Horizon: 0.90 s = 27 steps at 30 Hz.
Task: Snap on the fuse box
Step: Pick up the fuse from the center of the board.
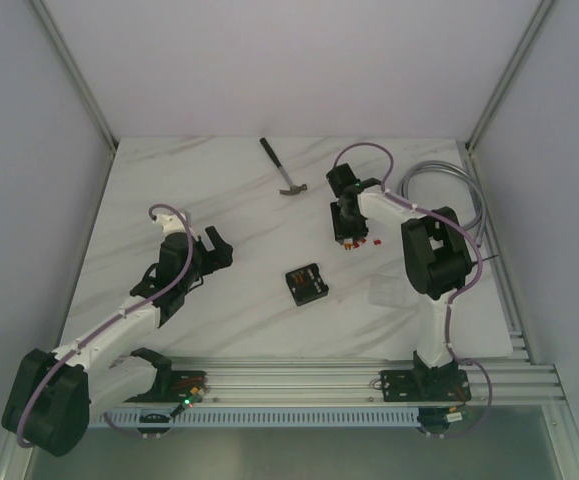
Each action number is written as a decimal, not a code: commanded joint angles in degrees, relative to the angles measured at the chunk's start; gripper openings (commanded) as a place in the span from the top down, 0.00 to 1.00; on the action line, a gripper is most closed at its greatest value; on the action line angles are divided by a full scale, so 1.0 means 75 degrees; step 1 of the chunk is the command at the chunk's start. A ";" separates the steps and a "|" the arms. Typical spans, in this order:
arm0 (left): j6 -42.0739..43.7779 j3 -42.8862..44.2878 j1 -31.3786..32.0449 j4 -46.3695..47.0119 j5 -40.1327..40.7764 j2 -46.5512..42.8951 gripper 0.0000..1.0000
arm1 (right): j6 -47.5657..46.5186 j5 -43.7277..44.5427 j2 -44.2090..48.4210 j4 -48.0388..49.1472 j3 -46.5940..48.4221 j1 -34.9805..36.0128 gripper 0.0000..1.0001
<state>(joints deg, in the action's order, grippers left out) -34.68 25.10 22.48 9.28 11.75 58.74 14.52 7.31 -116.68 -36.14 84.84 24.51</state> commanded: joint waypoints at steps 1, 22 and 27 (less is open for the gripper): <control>-0.0041 -0.0031 -0.0050 -0.0065 -0.0100 -0.0058 0.00 | -0.0155 -0.0242 -0.0171 -0.0037 0.0157 -0.0022 0.58; -0.0063 -0.0019 -0.0049 -0.0071 -0.0183 -0.0074 0.00 | -0.0143 -0.0680 -0.0038 -0.0041 -0.0315 -0.0022 0.61; -0.0147 -0.0013 -0.0048 -0.0017 -0.0375 -0.0032 0.00 | -0.0139 -0.0647 0.0112 0.0066 -0.0506 -0.0022 0.68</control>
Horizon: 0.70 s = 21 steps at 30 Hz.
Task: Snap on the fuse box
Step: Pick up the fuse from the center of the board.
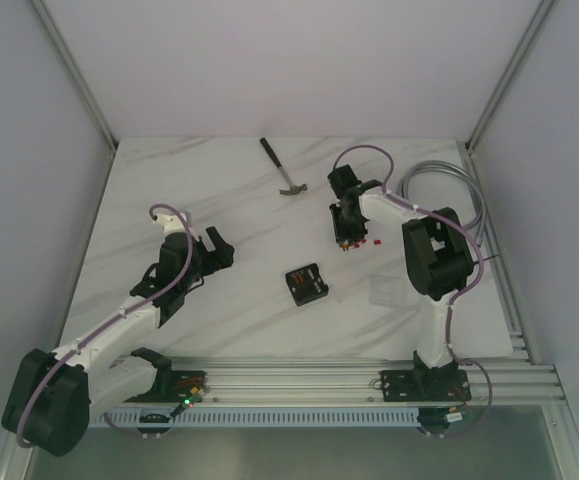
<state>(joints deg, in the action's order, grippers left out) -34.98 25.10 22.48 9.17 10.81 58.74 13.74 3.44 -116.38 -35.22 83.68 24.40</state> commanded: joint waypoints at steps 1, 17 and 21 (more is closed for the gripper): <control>-0.0140 -0.0018 -0.0046 0.0030 -0.0325 -0.0028 0.00 | -0.0019 -0.0131 0.0129 0.0004 -0.0404 -0.0011 0.69; -0.0824 -0.0253 0.1597 0.2224 -0.0553 0.0133 0.12 | 0.1258 -0.0436 0.2316 0.1967 -0.1708 0.0442 0.73; -0.0719 -0.0140 0.2234 0.3232 -0.0260 0.0648 0.16 | 0.1810 -0.0658 0.2914 0.2621 -0.2255 0.0684 0.73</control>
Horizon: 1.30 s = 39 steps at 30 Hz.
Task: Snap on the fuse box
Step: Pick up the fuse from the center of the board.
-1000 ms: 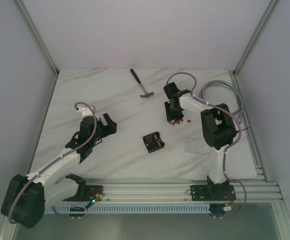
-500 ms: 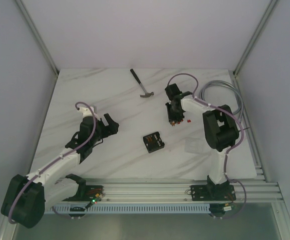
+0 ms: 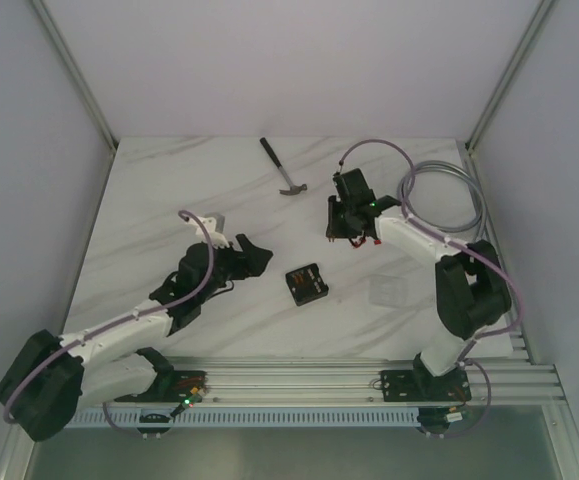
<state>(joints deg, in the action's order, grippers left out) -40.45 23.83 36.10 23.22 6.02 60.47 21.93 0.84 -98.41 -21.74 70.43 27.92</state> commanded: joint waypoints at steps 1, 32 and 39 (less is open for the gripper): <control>0.0046 0.0151 0.0543 0.1486 0.0452 0.0602 0.18 | 0.0866 -0.0371 0.0692 0.1005 -0.0631 0.0259 0.73; 0.0894 0.1514 0.1348 0.3016 -0.0180 0.3477 0.68 | 0.2850 -0.1372 0.2190 0.3578 -0.2465 0.1083 0.70; 0.0986 0.1468 0.1351 0.3009 -0.0049 0.3365 0.76 | 0.2957 -0.1433 0.2309 0.3623 -0.2598 0.1147 0.70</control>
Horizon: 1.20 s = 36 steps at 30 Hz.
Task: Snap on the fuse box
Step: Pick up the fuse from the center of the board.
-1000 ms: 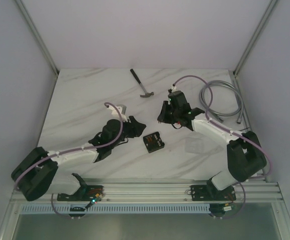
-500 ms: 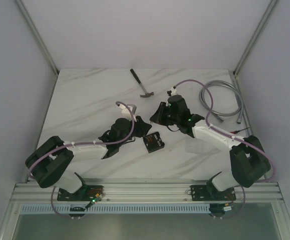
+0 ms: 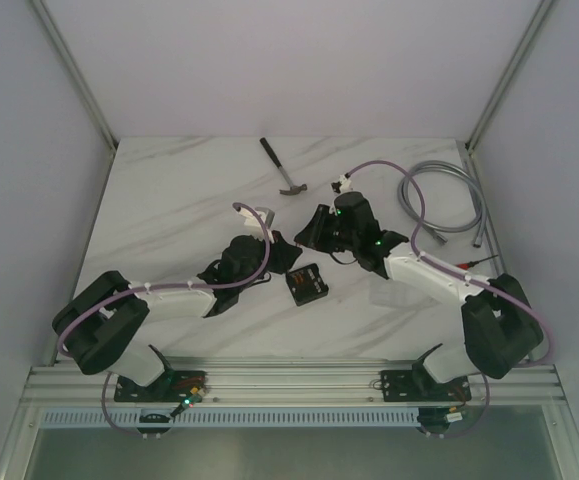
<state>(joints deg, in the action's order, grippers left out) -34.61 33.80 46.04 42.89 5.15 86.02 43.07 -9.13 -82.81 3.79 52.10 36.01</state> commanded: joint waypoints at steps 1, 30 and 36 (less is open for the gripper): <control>0.0217 0.0145 0.0028 0.0380 0.0074 -0.0061 0.77 | 0.0150 -0.0123 0.0226 0.0229 -0.0169 0.0080 0.70; 0.2109 -0.0417 -0.0535 -0.0957 -0.2729 -0.2427 1.00 | -0.3720 -0.2535 0.2315 0.0106 -0.0302 -0.0561 0.47; 0.2215 -0.0312 -0.0644 -0.1130 -0.4351 -0.2877 1.00 | -0.5137 -0.4664 0.2680 -0.0155 -0.0237 -0.0940 0.46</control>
<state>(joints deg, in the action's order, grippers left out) -20.43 31.31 41.56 35.55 -15.66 66.54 15.22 -30.30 -63.99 4.47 48.80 29.71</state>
